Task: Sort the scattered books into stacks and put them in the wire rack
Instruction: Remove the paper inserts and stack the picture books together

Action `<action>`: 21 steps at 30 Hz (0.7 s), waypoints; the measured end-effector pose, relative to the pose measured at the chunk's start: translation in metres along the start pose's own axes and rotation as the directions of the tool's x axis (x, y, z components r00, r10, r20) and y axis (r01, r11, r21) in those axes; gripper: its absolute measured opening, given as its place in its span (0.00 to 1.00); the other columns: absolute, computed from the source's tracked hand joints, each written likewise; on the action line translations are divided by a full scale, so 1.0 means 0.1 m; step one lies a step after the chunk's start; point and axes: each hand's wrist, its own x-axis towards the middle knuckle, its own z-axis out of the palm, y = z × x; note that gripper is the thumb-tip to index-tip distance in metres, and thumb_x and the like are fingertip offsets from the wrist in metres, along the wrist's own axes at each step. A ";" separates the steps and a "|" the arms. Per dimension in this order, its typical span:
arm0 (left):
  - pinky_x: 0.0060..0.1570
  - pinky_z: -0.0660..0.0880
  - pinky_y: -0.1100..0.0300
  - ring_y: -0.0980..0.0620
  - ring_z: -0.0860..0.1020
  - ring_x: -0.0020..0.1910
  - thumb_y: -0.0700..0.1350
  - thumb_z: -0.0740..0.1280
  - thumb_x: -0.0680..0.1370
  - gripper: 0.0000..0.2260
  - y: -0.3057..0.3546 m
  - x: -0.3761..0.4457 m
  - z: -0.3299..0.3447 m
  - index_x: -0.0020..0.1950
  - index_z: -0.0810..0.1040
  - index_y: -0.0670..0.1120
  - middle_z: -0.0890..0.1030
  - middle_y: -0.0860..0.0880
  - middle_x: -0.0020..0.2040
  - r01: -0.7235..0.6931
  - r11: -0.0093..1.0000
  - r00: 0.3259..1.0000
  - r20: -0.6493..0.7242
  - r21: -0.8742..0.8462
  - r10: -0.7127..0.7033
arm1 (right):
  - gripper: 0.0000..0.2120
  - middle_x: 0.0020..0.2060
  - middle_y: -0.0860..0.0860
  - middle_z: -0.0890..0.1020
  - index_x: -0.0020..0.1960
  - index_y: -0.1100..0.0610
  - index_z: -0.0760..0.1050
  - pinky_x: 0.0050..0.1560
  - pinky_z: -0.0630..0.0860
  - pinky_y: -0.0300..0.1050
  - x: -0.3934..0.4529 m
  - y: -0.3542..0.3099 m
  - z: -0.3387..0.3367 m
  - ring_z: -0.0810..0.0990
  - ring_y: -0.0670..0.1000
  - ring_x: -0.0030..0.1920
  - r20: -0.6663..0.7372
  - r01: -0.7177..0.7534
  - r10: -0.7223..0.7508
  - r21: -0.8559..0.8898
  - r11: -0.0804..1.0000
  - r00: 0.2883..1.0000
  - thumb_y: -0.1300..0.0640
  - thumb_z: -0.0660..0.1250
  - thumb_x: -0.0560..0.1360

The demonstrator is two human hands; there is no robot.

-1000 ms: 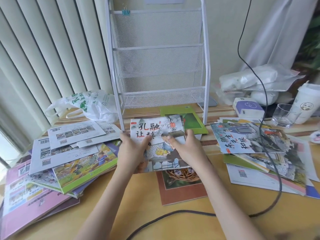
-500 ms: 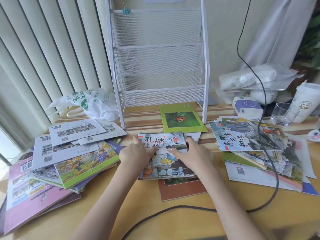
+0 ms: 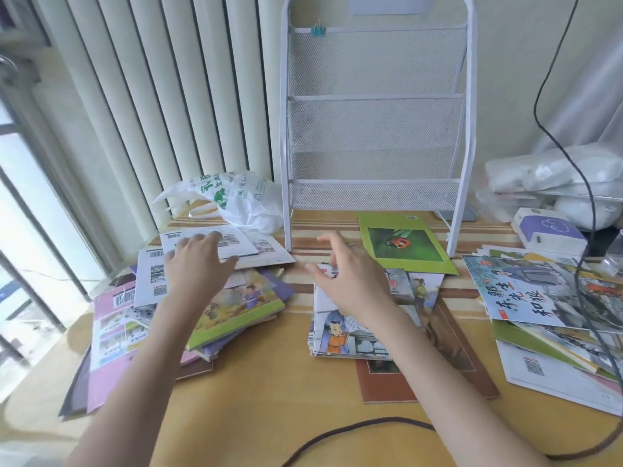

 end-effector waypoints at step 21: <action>0.47 0.79 0.47 0.42 0.80 0.48 0.41 0.75 0.68 0.27 -1.06 0.02 -0.02 0.65 0.71 0.48 0.82 0.43 0.50 0.369 0.722 0.909 0.067 -0.585 -0.411 | 0.25 0.69 0.54 0.66 0.74 0.49 0.61 0.64 0.67 0.54 1.12 -0.58 1.45 0.65 0.60 0.67 0.449 0.218 -0.181 -0.030 0.976 0.875 0.59 0.58 0.78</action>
